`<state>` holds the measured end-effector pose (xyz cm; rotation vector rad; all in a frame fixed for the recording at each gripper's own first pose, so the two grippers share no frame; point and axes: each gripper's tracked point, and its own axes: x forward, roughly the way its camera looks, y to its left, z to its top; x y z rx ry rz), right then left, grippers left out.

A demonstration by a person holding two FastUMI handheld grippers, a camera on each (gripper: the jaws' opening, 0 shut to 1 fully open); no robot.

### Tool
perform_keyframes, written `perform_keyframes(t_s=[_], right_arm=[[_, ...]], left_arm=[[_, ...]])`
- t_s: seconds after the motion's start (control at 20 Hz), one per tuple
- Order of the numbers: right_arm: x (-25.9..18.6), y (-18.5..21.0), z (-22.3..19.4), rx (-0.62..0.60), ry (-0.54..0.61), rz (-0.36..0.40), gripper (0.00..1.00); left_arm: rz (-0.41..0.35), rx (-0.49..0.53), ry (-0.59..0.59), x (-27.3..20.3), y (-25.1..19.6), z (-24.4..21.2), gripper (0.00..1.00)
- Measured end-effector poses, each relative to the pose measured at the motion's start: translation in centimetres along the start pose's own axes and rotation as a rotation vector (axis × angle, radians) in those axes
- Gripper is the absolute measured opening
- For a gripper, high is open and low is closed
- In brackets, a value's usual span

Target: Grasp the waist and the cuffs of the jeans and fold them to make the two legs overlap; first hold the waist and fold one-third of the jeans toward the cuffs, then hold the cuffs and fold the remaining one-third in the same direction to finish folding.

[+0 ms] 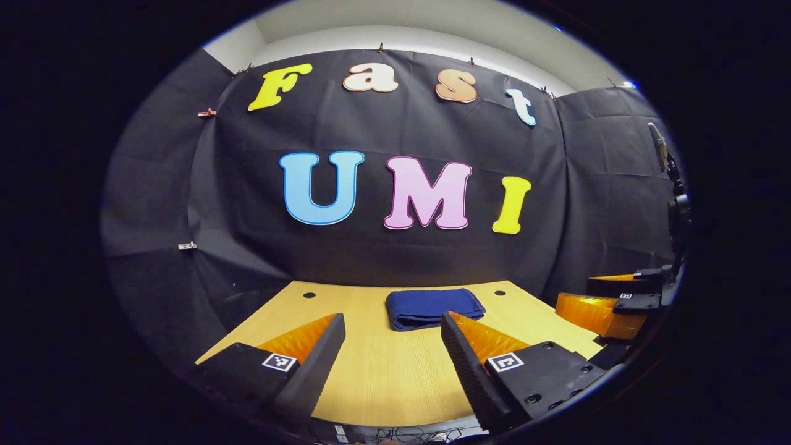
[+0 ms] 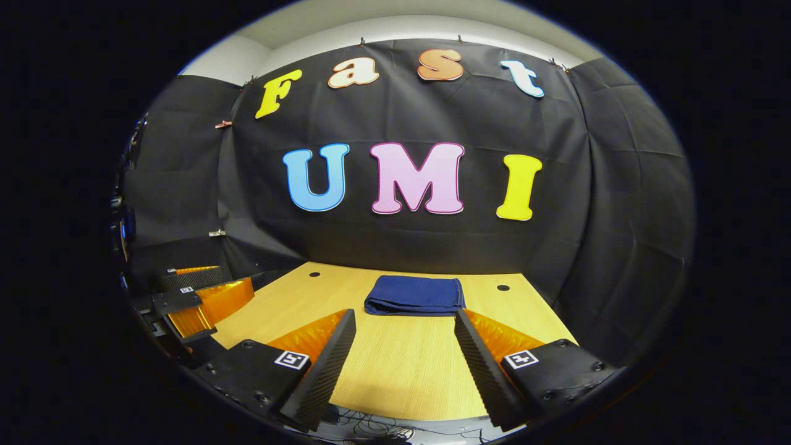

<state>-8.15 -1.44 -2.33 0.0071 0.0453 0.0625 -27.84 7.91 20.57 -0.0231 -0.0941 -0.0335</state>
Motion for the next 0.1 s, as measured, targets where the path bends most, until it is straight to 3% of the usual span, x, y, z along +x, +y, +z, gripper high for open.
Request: perform_keyframes(t_s=[0.1], right_arm=[[-0.09,0.10,-0.21,-0.004,0.008,-0.004,0.98]], left_arm=[[0.003,-0.014,0.003,0.17,0.25,-0.11,0.96]])
